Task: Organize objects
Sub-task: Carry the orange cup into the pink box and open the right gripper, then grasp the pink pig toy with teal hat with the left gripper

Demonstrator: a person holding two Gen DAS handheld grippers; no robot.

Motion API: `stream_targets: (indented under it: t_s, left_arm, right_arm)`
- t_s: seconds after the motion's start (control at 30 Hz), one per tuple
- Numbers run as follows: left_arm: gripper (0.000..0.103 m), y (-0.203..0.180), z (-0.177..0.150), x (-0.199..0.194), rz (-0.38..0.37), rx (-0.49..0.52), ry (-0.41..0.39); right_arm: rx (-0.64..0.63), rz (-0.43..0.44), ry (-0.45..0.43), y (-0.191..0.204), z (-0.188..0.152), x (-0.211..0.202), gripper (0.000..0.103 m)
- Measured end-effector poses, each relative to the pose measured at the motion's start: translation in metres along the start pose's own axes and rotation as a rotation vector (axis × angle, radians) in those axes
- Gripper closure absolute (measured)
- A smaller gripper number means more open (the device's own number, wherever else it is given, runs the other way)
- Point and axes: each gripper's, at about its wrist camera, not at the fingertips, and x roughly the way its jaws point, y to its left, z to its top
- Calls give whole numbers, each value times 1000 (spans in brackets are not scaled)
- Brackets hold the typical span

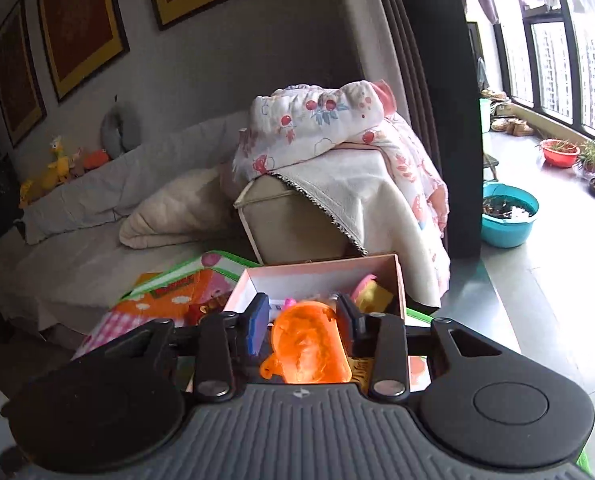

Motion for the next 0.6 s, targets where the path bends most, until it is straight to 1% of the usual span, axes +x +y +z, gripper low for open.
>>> stream_targets:
  t_s: [0.03,0.1,0.13,0.17,0.2,0.23,0.37,0.43,0.53,0.6]
  left_arm:
    - [77,4,-3,1,7,-7,9]
    - [77,13,-8,3,21,-24,32]
    - [77,16,-11,4,27,-31,42]
    - [77,19,-13,5,34,-35,50]
    - [77,20,-16,6,38,-35,57]
    - [77,21,-18,8,40,-34,66]
    - [77,23,-22,15,70,-46,73]
    - [77,27,-18,16,106,-63,54]
    - [77,42,-2,19,179,-110,8]
    - [77,59,14,25,215,-171,-14]
  right_arm:
    - [9,-15,2,0,4,6,41]
    - [7,-72,-6,0,4,11,29]
    - [0,-90,-8,0,1,12,27]
    - [3,-99,-9,-2,-6,10,24]
    - [11,-102,-6,-3,-13,8,16]
    - [17,-106,2,-5,-22,5,12]
    - [-27,-158,36,0,-69,1,11]
    - [-52,-187,37,6,-95,1,7]
    - [-100,-227,0,18,-128,3,6]
    - [-124,-246,-21,25,-145,8,5]
